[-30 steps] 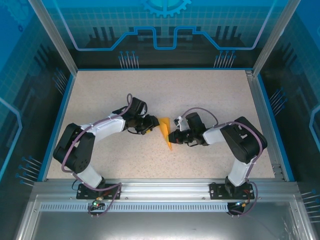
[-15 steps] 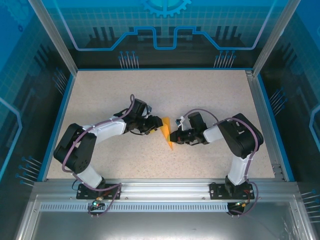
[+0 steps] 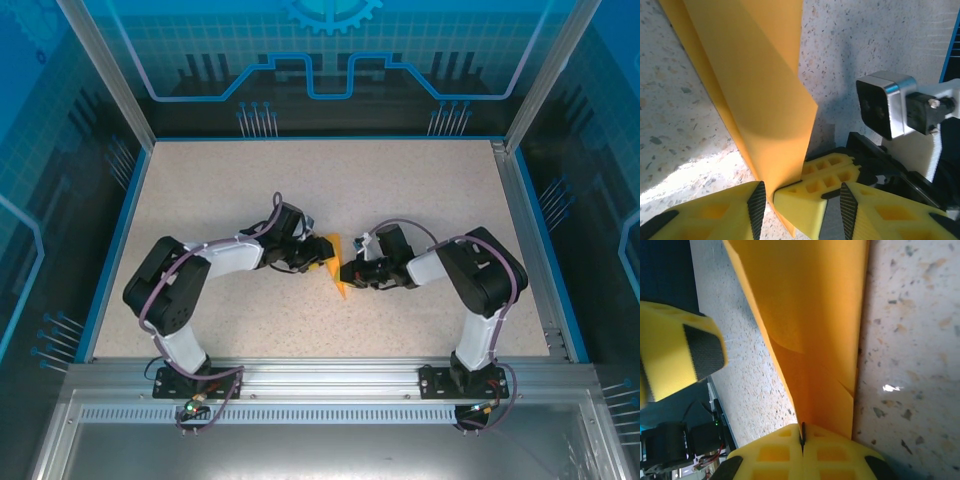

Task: Fold a paper plane with a square sheet of paper (pick it up from the middle)
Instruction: Fold the wing for the fifth time at the center of the table.

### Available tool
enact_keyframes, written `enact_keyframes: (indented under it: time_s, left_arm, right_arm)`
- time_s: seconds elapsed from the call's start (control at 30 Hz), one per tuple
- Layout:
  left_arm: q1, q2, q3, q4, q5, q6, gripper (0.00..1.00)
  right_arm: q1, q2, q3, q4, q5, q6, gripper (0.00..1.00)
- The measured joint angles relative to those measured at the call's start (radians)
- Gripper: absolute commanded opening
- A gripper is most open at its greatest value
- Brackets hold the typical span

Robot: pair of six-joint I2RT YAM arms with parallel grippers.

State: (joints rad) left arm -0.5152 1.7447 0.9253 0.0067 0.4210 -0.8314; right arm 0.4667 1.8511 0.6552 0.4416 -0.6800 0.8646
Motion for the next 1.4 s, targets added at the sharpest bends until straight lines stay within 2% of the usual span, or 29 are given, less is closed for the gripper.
enact_keyframes:
  time_s: [0.57, 1.17, 1.4]
  left_arm:
    - [-0.005, 0.082, 0.073, 0.051, 0.045, 0.003, 0.47]
    - [-0.007, 0.148, 0.118, 0.087, 0.074, 0.020, 0.47]
    - [-0.007, 0.193, 0.147, 0.095, 0.074, 0.020, 0.48]
  right_arm:
    - [0.016, -0.022, -0.022, 0.031, 0.072, 0.135, 0.00]
    - [0.017, -0.024, -0.013, 0.010, 0.078, 0.145, 0.00]
    - [0.017, -0.026, -0.012, 0.006, 0.079, 0.145, 0.07]
